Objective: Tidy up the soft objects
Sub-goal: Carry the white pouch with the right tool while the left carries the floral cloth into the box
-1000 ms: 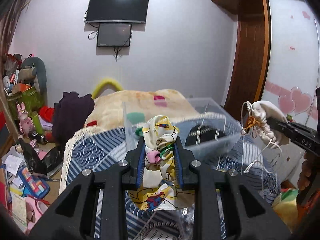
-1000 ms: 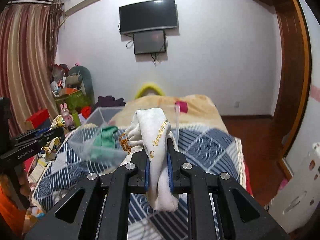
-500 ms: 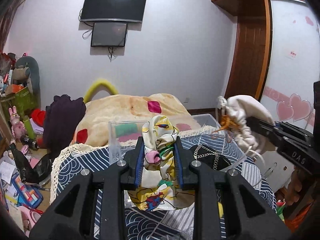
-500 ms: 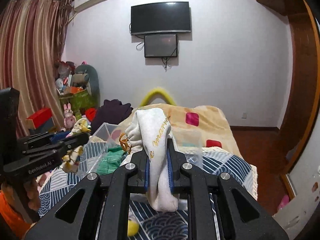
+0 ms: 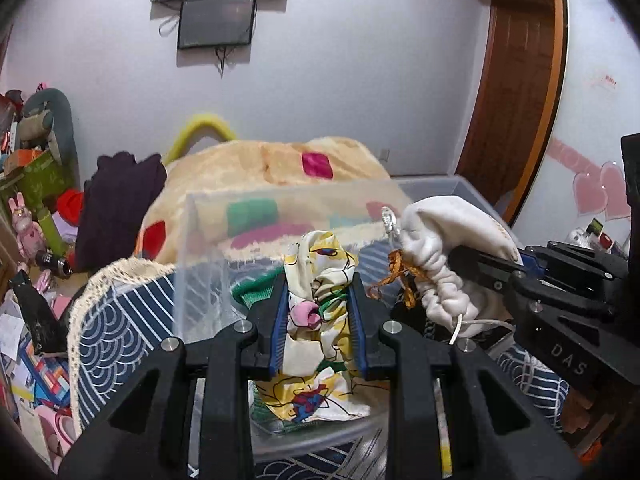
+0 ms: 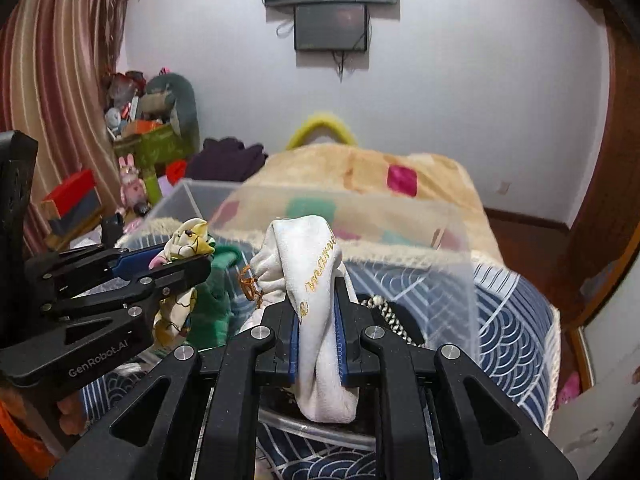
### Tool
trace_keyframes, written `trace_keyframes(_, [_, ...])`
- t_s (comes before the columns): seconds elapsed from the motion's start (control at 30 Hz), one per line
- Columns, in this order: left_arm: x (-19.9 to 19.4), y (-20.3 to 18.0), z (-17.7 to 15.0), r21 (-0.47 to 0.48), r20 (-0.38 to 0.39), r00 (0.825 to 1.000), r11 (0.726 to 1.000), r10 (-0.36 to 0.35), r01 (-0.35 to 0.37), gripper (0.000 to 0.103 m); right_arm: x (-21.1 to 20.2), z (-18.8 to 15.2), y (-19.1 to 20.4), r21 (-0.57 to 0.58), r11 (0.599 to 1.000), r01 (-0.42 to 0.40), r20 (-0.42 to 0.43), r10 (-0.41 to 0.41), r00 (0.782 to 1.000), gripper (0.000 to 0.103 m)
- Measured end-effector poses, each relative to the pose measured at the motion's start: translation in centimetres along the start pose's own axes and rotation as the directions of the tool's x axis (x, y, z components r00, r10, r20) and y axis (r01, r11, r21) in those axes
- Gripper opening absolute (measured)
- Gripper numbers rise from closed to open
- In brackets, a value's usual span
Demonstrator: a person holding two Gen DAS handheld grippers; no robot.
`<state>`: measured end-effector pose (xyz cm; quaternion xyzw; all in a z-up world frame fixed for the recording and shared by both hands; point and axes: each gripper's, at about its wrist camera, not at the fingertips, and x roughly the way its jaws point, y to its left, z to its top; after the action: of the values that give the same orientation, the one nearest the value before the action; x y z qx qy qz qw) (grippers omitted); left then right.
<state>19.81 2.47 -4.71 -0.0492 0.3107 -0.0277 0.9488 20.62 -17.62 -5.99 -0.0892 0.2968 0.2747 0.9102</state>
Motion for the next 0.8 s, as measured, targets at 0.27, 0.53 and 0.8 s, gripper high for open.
trace_keyframes(0.27, [0.8,-1.5,-1.2,0.062,-0.017,1.0,0.998,0.02,-0.019,0.044,-0.4,-1.2,0.0,-0.008,0.999,0.048,-0.01,-0.048,0.999,0.033])
trace_keyframes(0.53, [-1.0,-1.1,-1.2,0.019,0.025,0.999,1.0,0.019,-0.02,0.07,-3.2,-1.3,-1.4,0.033,0.998,0.054,0.045,-0.055,0.997,0.06])
trace_keyframes(0.8, [-4.7,-0.4,-0.9,-0.002,0.09,0.996,1.0,0.027,-0.027,0.09,-7.1,-1.1,-0.9,0.024,0.998,0.06,0.142,-0.063,0.988,0.071])
